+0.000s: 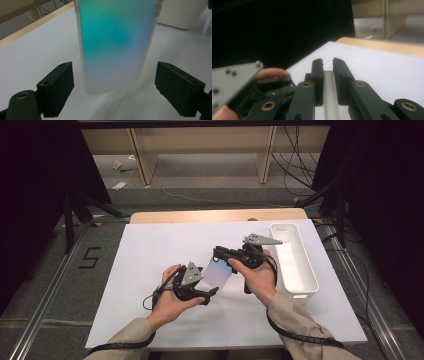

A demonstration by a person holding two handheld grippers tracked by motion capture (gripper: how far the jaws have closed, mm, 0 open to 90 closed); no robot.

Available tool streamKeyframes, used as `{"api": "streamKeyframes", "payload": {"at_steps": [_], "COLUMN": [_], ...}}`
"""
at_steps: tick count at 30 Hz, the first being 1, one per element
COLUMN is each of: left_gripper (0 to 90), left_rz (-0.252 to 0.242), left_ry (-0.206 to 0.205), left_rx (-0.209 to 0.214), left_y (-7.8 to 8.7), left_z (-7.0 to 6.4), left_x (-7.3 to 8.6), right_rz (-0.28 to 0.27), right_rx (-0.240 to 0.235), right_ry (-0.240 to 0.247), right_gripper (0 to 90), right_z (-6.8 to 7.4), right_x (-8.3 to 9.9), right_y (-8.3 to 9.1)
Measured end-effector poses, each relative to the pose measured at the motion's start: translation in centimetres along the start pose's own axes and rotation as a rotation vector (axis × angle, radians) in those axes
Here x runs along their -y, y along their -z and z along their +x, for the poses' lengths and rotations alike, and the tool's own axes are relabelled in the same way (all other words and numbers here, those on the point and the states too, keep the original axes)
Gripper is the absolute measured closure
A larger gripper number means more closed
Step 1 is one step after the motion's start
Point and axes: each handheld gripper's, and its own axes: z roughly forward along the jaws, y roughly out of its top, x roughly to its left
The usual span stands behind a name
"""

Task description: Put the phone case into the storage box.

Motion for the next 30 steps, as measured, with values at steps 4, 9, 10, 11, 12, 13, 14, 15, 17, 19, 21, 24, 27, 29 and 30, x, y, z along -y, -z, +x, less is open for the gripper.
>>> {"api": "streamKeyframes", "payload": {"at_steps": [4,9,10,11,12,13,14,15,17,19,21,24,27,29,30], "left_gripper": [15.0,15.7,15.7,15.8,15.9,15.9,16.0,16.1,16.1,16.3,16.3,16.4,16.8,17.0,17.5], "left_rz": [-0.014,-0.029,-0.033,-0.035,-0.036,-0.035,-0.036,-0.036,-0.037,-0.037,-0.034,-0.034,-0.033,-0.034,-0.034], "left_ry": [0.059,0.085,0.09,0.091,0.09,0.09,0.09,0.09,0.089,0.088,0.089,0.089,0.085,0.081,0.079], "left_rx": [0.019,0.028,0.027,0.03,0.03,0.032,0.034,0.035,0.036,0.036,0.033,0.035,0.038,0.046,0.051], "left_y": [0.3,0.6,0.7,0.8,0.8,0.8,0.8,0.8,0.8,0.8,0.8,0.8,0.8,0.7,0.7], "left_z": [0.9,1.5,1.6,1.7,1.7,1.7,1.7,1.7,1.7,1.7,1.7,1.7,1.7,1.6,1.6], "left_x": [0.2,0.3,0.3,0.3,0.3,0.3,0.3,0.3,0.3,0.3,0.3,0.3,0.3,0.3,0.3], "right_rz": [0.005,0.054,0.054,0.059,0.077,0.077,0.085,0.096,0.123,0.151,0.159,0.179,0.203,0.21,0.213], "right_rx": [-0.024,-0.056,-0.056,-0.061,-0.072,-0.072,-0.075,-0.082,-0.108,-0.122,-0.121,-0.132,-0.151,-0.156,-0.162], "right_ry": [0.06,0.139,0.139,0.146,0.164,0.164,0.177,0.197,0.229,0.269,0.282,0.305,0.315,0.319,0.321], "right_gripper": [80.3,80.2,80.2,80.2,80.2,80.2,80.2,80.2,80.2,80.2,80.2,80.2,80.2,80.2,80.2], "right_z": [0.5,0.2,0.2,0.0,-0.3,-0.3,-0.4,-0.5,-0.7,-0.9,-0.9,-1.1,-1.1,-1.1,-1.1], "right_x": [-1.2,-1.8,-1.8,-1.8,-1.8,-1.8,-1.8,-1.8,-1.9,-2.1,-2.2,-2.5,-2.6,-2.6,-2.6], "right_y": [0.7,1.4,1.4,1.5,1.6,1.6,1.7,1.8,1.9,2.1,2.3,2.7,2.8,2.8,2.8]}}
